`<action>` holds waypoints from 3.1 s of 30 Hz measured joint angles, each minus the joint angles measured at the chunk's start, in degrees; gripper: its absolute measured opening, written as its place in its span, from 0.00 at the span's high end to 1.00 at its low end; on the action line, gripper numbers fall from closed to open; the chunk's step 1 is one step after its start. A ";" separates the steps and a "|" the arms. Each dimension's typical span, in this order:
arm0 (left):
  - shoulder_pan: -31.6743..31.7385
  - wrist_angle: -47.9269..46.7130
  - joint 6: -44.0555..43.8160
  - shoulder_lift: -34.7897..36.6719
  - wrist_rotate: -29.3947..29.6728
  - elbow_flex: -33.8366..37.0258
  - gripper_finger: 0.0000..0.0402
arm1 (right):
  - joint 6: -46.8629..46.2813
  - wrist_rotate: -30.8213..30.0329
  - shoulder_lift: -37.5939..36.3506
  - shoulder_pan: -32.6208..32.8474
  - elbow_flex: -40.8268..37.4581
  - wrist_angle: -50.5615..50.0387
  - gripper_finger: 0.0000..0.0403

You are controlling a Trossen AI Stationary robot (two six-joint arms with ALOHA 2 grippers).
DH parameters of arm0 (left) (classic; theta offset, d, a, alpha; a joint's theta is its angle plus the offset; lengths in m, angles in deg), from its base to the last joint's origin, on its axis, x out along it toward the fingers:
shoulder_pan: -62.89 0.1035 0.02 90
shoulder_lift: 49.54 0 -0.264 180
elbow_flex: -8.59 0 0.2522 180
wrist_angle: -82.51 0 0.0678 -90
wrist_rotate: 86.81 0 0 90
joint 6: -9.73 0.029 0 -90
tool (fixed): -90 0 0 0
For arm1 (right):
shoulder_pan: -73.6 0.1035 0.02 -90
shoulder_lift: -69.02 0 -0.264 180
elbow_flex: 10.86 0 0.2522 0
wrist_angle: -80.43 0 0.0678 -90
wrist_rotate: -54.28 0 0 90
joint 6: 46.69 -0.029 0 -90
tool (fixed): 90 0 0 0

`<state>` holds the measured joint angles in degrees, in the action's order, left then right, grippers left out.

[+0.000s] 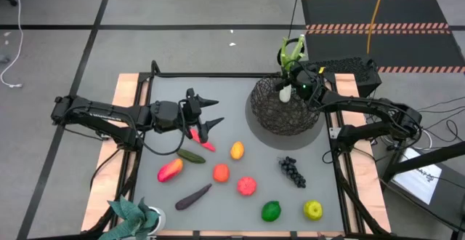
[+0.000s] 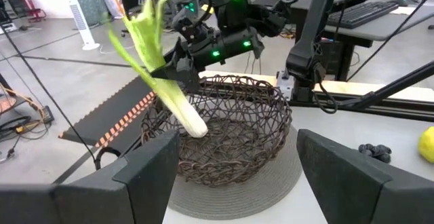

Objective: Build produce basket
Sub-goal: Put the celery into the black wire basket, then put the carrot into the black wire basket

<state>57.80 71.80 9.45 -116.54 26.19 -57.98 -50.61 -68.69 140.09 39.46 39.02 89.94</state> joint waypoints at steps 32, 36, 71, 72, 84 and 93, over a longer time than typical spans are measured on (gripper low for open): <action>-1.40 -2.05 -0.17 0.00 0.02 0.00 0.26 | -4.48 11.67 -24.86 15.83 0.00 -33.81 0.40; -1.48 -3.86 -1.69 0.00 -0.15 0.00 0.26 | -8.64 16.76 -27.08 20.46 0.00 -37.26 0.40; -24.22 -18.03 -26.85 -11.30 4.30 0.04 0.26 | -14.50 13.41 -24.79 50.81 -0.02 -23.42 0.40; -24.73 -18.82 -26.51 -11.60 4.68 0.04 0.26 | -14.45 13.31 -24.66 51.44 -0.02 -22.98 0.40; -19.27 -39.04 -24.92 -16.64 5.81 0.04 0.26 | -7.33 13.07 -24.54 52.49 -0.02 -21.07 0.40; -8.29 -46.35 -10.91 -18.92 4.75 0.02 0.26 | -5.87 11.73 -24.52 52.49 -0.02 -21.15 0.40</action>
<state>49.51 25.44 -1.46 -135.46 30.94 -57.96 -56.47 -56.95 115.57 91.95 38.99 68.79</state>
